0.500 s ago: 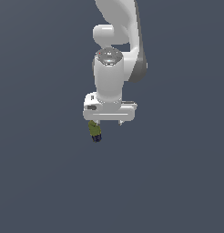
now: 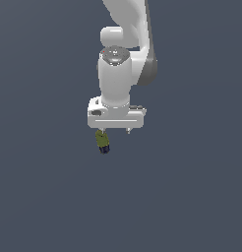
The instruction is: Pick up the object and move it to a goal position.
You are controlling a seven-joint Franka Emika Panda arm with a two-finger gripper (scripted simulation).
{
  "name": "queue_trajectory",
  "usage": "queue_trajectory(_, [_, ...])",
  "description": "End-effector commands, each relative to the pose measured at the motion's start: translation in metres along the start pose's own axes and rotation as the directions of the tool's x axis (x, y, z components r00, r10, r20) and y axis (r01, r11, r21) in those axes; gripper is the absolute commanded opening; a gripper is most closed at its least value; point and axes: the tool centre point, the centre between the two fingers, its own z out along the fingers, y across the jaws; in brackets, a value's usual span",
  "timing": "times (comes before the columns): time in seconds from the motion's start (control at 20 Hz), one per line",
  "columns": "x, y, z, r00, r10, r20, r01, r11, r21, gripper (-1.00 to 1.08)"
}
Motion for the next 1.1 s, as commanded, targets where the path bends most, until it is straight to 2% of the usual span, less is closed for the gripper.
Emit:
queue_trajectory(0.0, [-0.001, 0.001, -0.002, 1.000, -0.002, 0.001, 0.002, 1.000, 0.000, 1.00])
queue_trajectory(0.5, [-0.004, 0.009, 0.009, 0.999, -0.038, 0.006, 0.038, 0.999, 0.002, 1.00])
queue_trajectory(1.05, [-0.023, 0.042, 0.049, 0.984, -0.177, 0.021, 0.177, 0.984, 0.017, 1.00])
